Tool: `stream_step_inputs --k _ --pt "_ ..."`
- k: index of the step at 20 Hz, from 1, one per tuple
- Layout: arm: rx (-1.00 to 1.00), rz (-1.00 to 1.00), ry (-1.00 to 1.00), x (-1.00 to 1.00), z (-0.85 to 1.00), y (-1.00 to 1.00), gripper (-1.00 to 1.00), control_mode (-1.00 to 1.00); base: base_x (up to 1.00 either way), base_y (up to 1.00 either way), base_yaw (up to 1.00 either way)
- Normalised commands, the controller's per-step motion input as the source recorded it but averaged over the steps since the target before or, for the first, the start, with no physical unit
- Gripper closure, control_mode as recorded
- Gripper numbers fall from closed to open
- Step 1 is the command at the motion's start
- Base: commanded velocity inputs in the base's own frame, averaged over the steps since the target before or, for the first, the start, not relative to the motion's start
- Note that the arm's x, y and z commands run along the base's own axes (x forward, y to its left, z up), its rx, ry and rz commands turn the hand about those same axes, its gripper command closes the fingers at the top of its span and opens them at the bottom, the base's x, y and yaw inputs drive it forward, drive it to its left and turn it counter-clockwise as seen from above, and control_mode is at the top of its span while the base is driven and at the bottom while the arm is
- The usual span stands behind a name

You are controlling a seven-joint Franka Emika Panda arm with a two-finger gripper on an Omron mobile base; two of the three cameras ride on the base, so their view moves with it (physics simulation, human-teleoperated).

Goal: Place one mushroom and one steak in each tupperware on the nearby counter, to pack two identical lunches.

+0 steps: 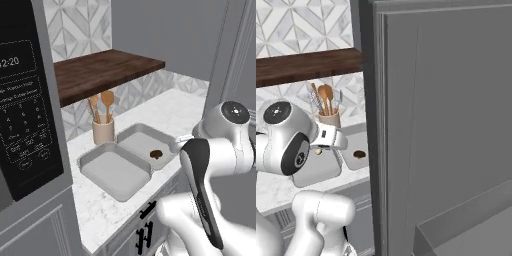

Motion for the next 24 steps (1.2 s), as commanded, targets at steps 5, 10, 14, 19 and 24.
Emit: stream_step_inputs --k 5,10,14,19,24 --pt "-0.07 0.25 0.00 0.75 -0.41 0.80 1.00 -1.00 0.20 0.20 0.06" --pt "-0.06 0.26 0.07 0.80 -0.60 1.00 1.00 -1.00 0.00 0.00 0.00" --pt "0.00 0.22 0.12 0.66 -0.60 0.97 1.00 -1.00 0.00 0.00 0.00" --pt "-0.01 0.15 0.13 0.35 -0.61 0.62 1.00 -1.00 0.00 0.00 0.00" --pt "-0.05 0.01 0.03 0.00 -0.49 0.09 1.00 -1.00 0.00 0.00 0.00"
